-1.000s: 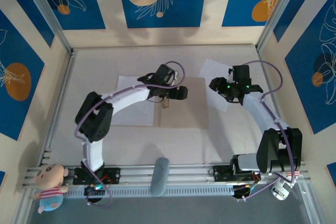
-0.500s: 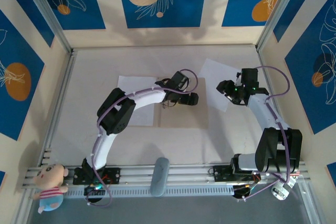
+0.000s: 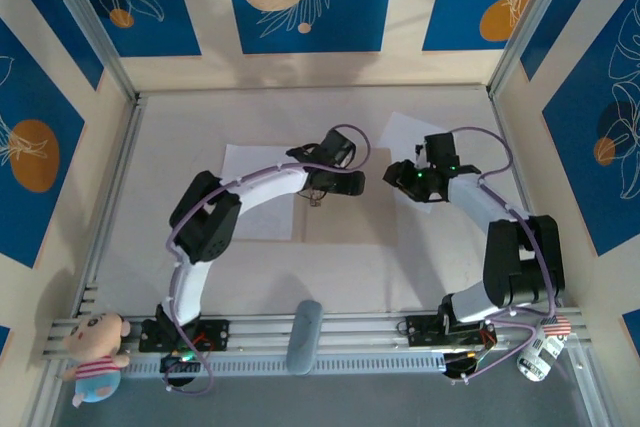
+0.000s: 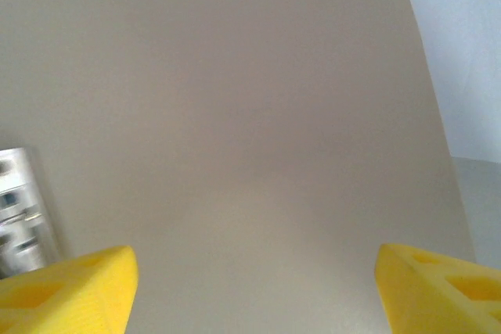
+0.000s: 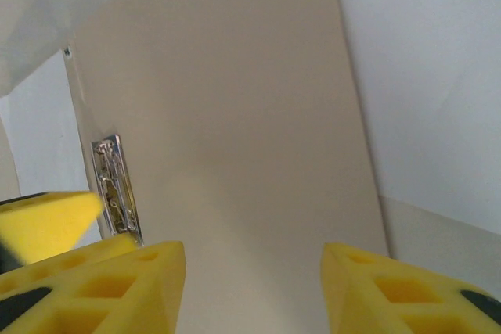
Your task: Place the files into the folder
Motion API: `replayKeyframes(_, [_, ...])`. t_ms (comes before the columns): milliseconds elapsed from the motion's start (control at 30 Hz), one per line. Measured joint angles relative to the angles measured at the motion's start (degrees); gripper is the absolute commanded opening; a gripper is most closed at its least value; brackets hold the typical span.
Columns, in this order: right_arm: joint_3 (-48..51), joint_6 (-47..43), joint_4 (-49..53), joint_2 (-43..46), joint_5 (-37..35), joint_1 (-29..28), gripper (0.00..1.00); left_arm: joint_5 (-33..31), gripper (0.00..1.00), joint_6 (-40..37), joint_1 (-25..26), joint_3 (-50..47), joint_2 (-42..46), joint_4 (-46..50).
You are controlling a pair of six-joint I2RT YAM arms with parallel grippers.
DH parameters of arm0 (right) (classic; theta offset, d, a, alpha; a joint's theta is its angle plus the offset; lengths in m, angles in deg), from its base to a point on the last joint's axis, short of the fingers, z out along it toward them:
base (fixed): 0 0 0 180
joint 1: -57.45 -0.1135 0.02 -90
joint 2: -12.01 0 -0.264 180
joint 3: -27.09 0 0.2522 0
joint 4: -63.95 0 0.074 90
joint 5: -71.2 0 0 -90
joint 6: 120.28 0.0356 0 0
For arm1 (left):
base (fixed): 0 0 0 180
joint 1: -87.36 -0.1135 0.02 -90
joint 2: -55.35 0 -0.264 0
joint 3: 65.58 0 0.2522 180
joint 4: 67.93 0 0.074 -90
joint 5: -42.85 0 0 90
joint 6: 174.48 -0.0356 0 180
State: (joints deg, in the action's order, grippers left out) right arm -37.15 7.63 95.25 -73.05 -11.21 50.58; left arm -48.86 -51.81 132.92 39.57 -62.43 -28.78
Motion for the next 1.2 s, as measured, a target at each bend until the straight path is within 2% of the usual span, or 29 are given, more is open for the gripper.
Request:
replayKeyframes(133, [0.0, 0.8, -1.2, -2.6, 0.1, -1.8, 0.48, -5.0, 0.77, 1.7, 0.0, -3.1, 4.5, 3.0])
replayKeyframes(400, [0.0, 1.2, -3.0, -6.0, -0.6, -4.8, 0.45, -9.1, 0.51, 6.3, 0.0, -9.7, 5.8, 6.0])
replayKeyframes(700, [0.0, 1.2, -2.9, -8.6, -4.0, -6.1, 0.41, -11.0, 0.33, 8.4, 0.0, -10.1, 5.5, 7.0])
replayKeyframes(933, [0.0, 1.1, -3.0, -8.9, -6.1, -6.2, 0.37, -12.9, 0.25, 9.7, 0.0, -9.7, 3.7, 8.6])
replayKeyframes(1200, [0.0, 0.9, -2.7, -9.7, -7.3, -6.4, 0.36, -13.4, 0.24, 10.5, 0.3, -8.5, 2.8, 9.8])
